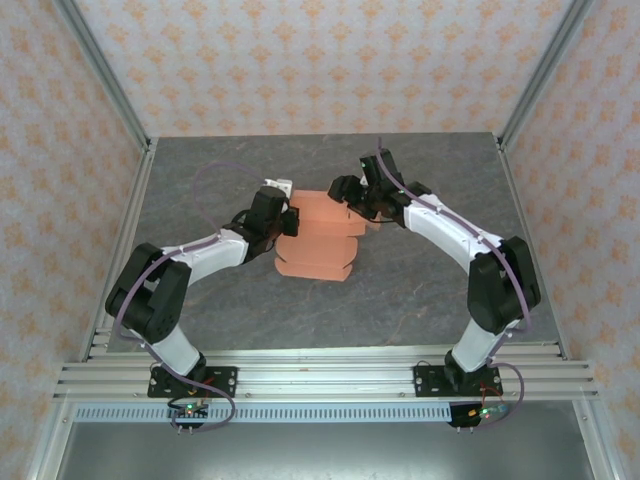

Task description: Fold the paper box

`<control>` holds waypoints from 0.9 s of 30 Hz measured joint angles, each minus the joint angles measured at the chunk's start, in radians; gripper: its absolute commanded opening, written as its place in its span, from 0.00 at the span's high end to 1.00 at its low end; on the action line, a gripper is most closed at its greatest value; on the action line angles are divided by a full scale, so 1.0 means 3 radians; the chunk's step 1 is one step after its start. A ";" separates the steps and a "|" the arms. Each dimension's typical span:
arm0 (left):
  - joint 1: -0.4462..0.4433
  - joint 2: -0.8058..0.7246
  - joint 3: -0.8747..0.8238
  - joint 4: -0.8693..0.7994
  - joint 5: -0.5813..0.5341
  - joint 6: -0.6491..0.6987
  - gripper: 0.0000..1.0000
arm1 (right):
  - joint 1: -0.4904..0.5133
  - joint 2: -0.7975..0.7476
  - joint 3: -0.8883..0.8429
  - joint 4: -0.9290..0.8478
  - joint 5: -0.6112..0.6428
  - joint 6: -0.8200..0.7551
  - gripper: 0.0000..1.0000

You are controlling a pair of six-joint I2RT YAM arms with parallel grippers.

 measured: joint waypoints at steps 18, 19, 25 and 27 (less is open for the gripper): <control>0.0000 -0.0050 0.0000 0.0008 0.0003 -0.0001 1.00 | -0.0034 -0.0009 -0.0028 0.0191 -0.0070 0.0231 0.65; 0.0000 -0.0050 0.0000 0.0008 0.0003 -0.0001 1.00 | -0.0034 -0.0009 -0.0038 0.0207 -0.0070 0.0244 0.67; 0.0000 -0.0050 0.0000 0.0008 0.0001 -0.0003 1.00 | -0.0034 -0.0010 -0.0058 0.0251 -0.0043 0.0286 0.68; 0.0000 -0.0050 0.0000 0.0008 0.0001 -0.0003 1.00 | -0.0034 -0.0028 -0.0071 0.0249 -0.0033 0.0287 0.64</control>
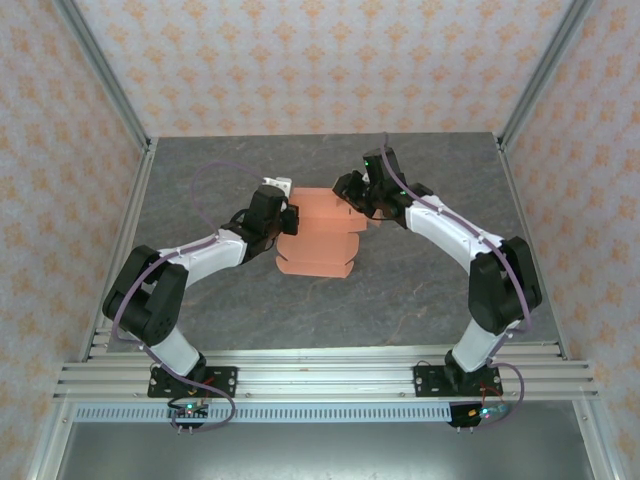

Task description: Fold the paper box

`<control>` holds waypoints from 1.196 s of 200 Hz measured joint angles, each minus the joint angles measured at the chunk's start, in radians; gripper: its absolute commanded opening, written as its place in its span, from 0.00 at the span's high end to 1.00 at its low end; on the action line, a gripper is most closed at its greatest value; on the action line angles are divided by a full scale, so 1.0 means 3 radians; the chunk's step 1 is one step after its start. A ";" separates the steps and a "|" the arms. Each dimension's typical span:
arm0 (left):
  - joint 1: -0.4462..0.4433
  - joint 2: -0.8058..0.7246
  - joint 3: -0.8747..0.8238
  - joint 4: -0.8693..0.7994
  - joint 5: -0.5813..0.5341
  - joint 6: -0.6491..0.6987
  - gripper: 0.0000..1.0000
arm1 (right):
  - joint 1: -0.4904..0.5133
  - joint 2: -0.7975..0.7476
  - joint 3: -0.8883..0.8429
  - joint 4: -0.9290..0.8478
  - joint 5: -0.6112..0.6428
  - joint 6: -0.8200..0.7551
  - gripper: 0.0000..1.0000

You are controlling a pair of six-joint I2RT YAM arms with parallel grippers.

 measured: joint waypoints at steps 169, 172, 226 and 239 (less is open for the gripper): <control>0.0000 0.0000 0.0024 -0.0090 -0.0014 -0.0093 1.00 | 0.0285 -0.0896 -0.0936 -0.0292 0.0415 -0.0684 0.22; -0.0001 -0.0001 0.0029 -0.0093 -0.0014 -0.0097 1.00 | 0.0285 -0.0885 -0.0937 -0.0294 0.0425 -0.0684 0.22; 0.0000 -0.0071 0.0042 -0.0131 -0.0014 -0.0103 1.00 | 0.0285 -0.0659 -0.0941 -0.0256 0.0599 -0.0725 0.20; -0.0001 -0.0088 0.0042 -0.0132 -0.0014 -0.0103 1.00 | 0.0285 -0.0612 -0.0941 -0.0211 0.0603 -0.0724 0.20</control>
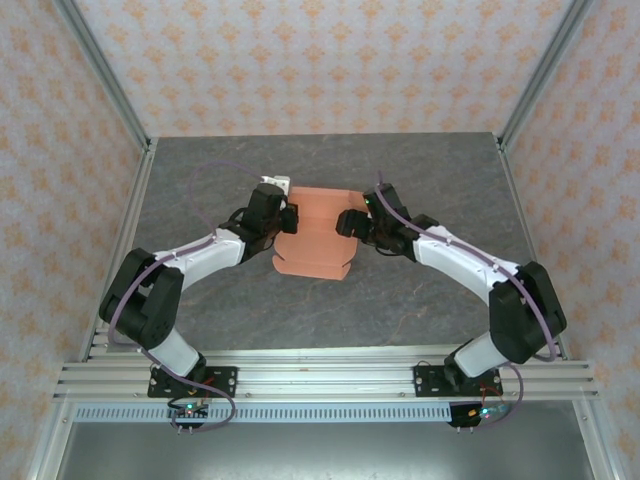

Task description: Fold the paper box

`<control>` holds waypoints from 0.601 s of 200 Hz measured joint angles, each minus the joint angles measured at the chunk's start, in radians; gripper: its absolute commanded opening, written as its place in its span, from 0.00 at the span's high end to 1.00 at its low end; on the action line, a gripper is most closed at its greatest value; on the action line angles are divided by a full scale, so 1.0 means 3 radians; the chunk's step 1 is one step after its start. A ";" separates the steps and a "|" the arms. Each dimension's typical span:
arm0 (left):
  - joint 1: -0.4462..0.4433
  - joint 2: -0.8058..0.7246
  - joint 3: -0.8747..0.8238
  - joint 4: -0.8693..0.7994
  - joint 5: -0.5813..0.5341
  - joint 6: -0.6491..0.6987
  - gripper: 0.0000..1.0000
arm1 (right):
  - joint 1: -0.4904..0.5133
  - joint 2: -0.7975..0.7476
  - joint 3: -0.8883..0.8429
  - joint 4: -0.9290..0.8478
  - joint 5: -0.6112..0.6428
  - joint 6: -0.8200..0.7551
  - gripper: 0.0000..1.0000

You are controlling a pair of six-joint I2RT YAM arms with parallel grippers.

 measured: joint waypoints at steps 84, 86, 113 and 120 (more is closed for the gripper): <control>0.0001 -0.0013 0.0000 -0.0034 -0.0017 0.0001 1.00 | 0.0000 0.0104 -0.0037 0.0460 -0.0145 0.0001 0.36; 0.0001 -0.0013 0.0000 -0.0034 -0.0017 0.0003 1.00 | 0.0000 0.0104 -0.0039 0.0469 -0.0154 0.0004 0.36; 0.0001 -0.0013 0.0000 -0.0036 -0.0013 0.0003 1.00 | 0.0000 0.0104 -0.0100 0.0626 -0.0268 0.0033 0.43; 0.0001 -0.0013 0.0000 -0.0039 -0.0013 0.0003 1.00 | 0.0000 0.0104 -0.0121 0.0665 -0.0294 0.0045 0.44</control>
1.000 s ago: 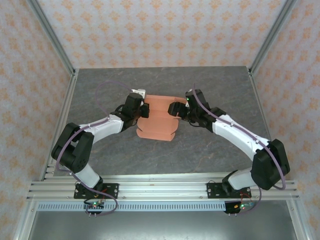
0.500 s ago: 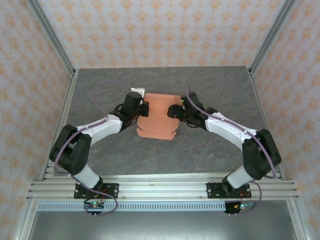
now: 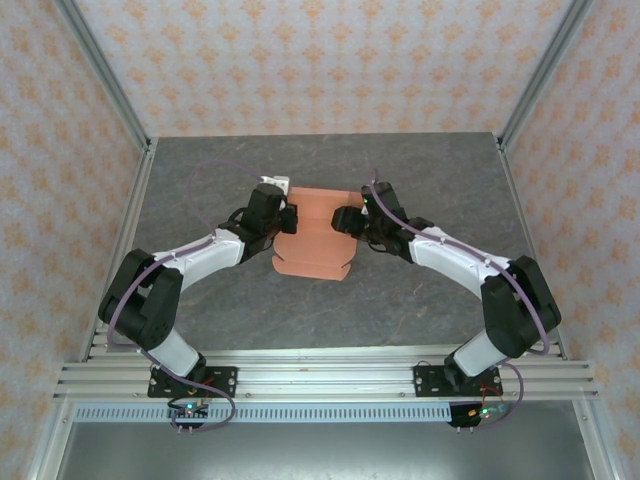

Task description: Fold the paper box

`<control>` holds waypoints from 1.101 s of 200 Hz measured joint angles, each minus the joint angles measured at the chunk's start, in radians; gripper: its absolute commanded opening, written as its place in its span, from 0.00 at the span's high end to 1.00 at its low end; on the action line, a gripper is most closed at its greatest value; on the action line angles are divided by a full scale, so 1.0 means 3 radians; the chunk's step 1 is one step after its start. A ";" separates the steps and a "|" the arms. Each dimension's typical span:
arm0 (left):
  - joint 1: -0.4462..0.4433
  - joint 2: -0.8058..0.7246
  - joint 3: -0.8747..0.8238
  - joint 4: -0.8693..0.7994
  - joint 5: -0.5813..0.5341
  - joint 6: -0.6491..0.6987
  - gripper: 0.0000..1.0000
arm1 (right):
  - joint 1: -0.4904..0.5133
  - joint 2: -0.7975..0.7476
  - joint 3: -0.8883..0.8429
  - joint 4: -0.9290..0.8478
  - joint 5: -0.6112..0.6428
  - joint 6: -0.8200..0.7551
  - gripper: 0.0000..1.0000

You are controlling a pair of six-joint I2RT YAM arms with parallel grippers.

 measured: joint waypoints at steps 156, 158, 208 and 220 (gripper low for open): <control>0.0000 -0.0008 0.0000 -0.0029 -0.0001 0.0000 1.00 | 0.0069 0.0027 -0.0043 0.0038 -0.0061 -0.0253 0.39; 0.0000 -0.0008 0.0000 -0.0031 -0.0001 0.0000 1.00 | 0.0069 0.0019 -0.0042 0.0022 -0.0060 -0.0268 0.39; 0.0001 -0.0009 0.0000 -0.0031 -0.0001 -0.0001 1.00 | 0.0071 -0.0374 0.0106 -0.0591 0.0001 -0.0763 0.29; 0.0009 -0.0009 0.0000 -0.0031 0.0001 -0.0001 1.00 | 0.0070 -0.0495 0.0178 -0.0746 -0.0003 -0.0908 0.28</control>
